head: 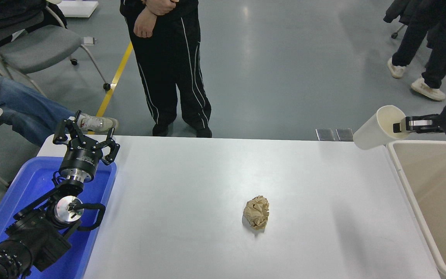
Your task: Dispose of the paper cup in the dustbin
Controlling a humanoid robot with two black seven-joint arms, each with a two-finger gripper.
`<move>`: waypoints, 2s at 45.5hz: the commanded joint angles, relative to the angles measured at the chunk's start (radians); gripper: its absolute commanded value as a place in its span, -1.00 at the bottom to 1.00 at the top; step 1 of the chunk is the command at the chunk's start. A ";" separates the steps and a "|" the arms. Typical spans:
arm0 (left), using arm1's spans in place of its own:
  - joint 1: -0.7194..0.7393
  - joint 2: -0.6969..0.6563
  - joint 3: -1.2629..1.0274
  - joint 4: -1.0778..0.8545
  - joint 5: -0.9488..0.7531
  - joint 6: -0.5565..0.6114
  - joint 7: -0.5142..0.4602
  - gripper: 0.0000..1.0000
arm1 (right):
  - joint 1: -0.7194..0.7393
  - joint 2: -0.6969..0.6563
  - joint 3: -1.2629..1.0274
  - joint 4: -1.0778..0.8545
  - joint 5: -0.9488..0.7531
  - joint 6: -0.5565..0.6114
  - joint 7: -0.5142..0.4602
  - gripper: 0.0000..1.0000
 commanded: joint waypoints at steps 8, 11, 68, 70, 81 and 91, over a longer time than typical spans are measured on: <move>0.000 0.000 0.000 0.000 0.000 0.000 0.001 1.00 | -0.191 0.019 0.001 -0.267 0.276 -0.144 -0.001 -1.00; 0.000 0.000 0.000 0.000 0.000 0.000 0.001 1.00 | -0.229 0.022 0.001 -0.289 0.331 -0.173 -0.001 -1.00; 0.000 0.000 0.000 0.000 0.000 0.000 -0.001 1.00 | -0.675 0.629 0.001 -1.234 0.797 -0.408 -0.061 -1.00; 0.000 0.000 0.000 0.000 0.000 0.000 0.001 1.00 | -0.677 0.637 0.001 -1.234 0.797 -0.435 -0.064 -1.00; 0.000 0.000 0.000 0.000 0.000 0.000 0.001 1.00 | -0.701 0.669 0.001 -1.234 0.797 -0.489 -0.076 -1.00; 0.000 0.000 0.000 0.000 0.000 0.000 -0.001 1.00 | -0.711 0.672 0.001 -1.234 0.797 -0.497 -0.077 -1.00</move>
